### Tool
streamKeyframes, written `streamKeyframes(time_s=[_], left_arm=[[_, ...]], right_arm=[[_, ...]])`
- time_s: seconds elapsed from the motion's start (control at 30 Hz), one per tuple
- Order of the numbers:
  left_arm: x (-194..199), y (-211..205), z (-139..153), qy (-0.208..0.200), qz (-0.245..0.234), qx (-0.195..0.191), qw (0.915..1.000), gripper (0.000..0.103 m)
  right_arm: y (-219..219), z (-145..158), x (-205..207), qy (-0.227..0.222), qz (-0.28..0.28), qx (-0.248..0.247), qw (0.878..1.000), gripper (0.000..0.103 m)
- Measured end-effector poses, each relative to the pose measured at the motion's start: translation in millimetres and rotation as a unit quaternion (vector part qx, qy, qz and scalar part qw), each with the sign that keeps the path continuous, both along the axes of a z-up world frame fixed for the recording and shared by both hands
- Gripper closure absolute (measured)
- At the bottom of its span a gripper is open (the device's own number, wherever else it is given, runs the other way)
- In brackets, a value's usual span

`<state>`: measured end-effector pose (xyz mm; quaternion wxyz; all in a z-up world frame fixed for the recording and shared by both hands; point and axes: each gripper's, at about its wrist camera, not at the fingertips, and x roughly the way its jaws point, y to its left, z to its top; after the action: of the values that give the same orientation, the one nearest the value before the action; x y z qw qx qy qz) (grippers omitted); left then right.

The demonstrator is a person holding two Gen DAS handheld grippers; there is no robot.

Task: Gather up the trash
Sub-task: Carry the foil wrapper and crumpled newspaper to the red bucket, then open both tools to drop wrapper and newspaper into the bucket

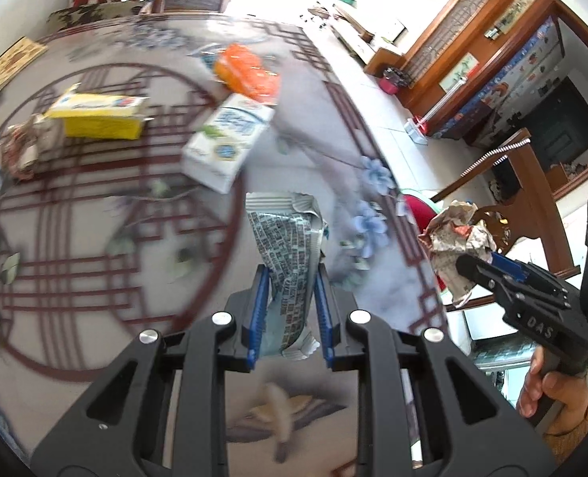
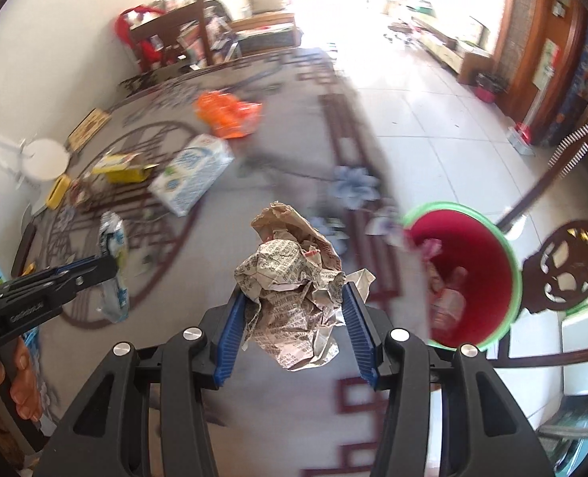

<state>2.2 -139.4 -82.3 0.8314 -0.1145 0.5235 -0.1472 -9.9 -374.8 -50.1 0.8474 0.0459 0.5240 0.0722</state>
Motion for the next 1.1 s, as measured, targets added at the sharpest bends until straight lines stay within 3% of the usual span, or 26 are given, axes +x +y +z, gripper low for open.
streamKeyframes(time_s=[0.37, 0.47, 0.63, 0.93, 1.1], left_arm=[[11, -77, -3, 0.010, -0.051, 0.013, 0.9986, 0.081], [17, -100, -4, 0.012, -0.066, 0.016, 0.9976, 0.081], [31, -143, 0, 0.003, -0.105, 0.012, 0.9944, 0.081], [66, -252, -3, -0.019, -0.204, -0.012, 0.9787, 0.080], [78, -291, -5, -0.027, -0.238, -0.017, 0.9708, 0.077]], right_arm=[[-138, -26, 15, 0.022, -0.123, -0.012, 0.992, 0.056], [-163, -29, 24, 0.017, -0.140, -0.010, 0.990, 0.050], [-188, -30, 36, 0.007, -0.166, -0.009, 0.986, 0.030], [-220, -38, 18, 0.018, -0.200, 0.005, 0.980, 0.028], [-237, -43, 4, 0.031, -0.226, 0.009, 0.973, 0.028]])
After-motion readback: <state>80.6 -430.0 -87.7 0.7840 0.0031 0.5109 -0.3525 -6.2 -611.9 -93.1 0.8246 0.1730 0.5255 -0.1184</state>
